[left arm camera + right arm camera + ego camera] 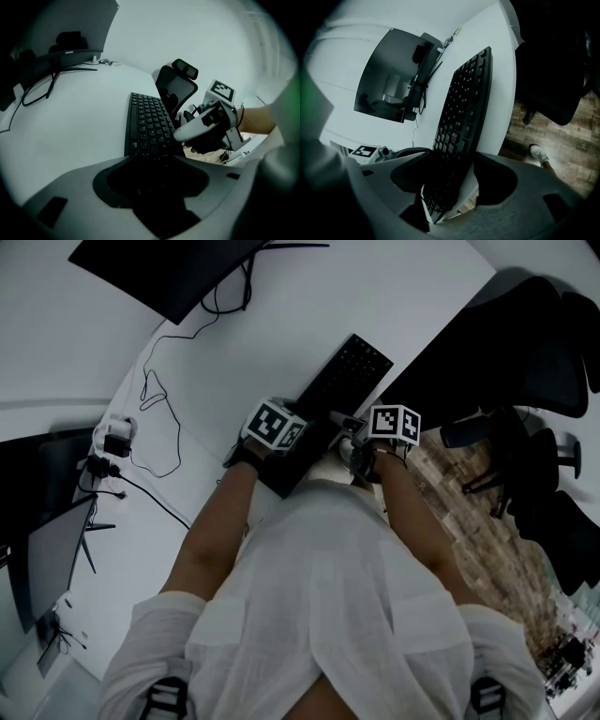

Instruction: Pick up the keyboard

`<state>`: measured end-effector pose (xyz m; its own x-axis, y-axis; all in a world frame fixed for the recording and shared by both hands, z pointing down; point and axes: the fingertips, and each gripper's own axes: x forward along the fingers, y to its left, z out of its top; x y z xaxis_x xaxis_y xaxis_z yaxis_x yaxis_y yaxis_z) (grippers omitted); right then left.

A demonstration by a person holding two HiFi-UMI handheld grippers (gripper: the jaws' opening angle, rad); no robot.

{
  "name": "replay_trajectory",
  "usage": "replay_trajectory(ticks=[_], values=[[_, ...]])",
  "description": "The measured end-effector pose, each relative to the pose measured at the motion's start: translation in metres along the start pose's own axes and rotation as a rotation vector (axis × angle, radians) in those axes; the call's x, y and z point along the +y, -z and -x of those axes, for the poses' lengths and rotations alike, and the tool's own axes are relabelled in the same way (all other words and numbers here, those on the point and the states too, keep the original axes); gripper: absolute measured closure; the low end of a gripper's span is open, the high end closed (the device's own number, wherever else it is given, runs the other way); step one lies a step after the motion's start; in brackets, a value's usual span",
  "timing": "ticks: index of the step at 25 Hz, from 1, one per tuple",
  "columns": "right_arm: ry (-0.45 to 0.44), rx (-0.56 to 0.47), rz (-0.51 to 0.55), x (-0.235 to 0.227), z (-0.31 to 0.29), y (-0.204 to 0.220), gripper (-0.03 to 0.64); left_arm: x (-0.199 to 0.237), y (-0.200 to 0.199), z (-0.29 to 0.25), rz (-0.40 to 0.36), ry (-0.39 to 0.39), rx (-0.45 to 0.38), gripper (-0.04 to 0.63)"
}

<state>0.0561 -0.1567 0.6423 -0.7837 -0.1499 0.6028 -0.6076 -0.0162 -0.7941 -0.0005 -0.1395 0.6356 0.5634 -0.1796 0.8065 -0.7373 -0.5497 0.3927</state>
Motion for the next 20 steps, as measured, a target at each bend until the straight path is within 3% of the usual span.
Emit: replay_trajectory(ticks=[3, 6, 9, 12, 20], values=[[-0.014, -0.015, -0.023, 0.0, 0.001, -0.001, 0.33, 0.003, -0.002, 0.001, 0.046, 0.015, -0.025, 0.394], [-0.01, -0.028, -0.055, -0.005, 0.0, -0.002, 0.38, 0.005, -0.004, 0.001, 0.085, 0.035, -0.041, 0.399], [-0.025, -0.032, -0.107, -0.006, -0.001, -0.004, 0.385, 0.009, -0.005, 0.003, 0.128, 0.067, -0.049, 0.408], [0.019, -0.037, -0.115, -0.016, 0.0, -0.003, 0.468, 0.008, -0.006, 0.004, 0.161, 0.108, -0.056, 0.408], [0.046, -0.115, -0.131, -0.024, 0.012, 0.001, 0.468, -0.014, -0.005, -0.001, 0.117, 0.166, -0.046, 0.385]])
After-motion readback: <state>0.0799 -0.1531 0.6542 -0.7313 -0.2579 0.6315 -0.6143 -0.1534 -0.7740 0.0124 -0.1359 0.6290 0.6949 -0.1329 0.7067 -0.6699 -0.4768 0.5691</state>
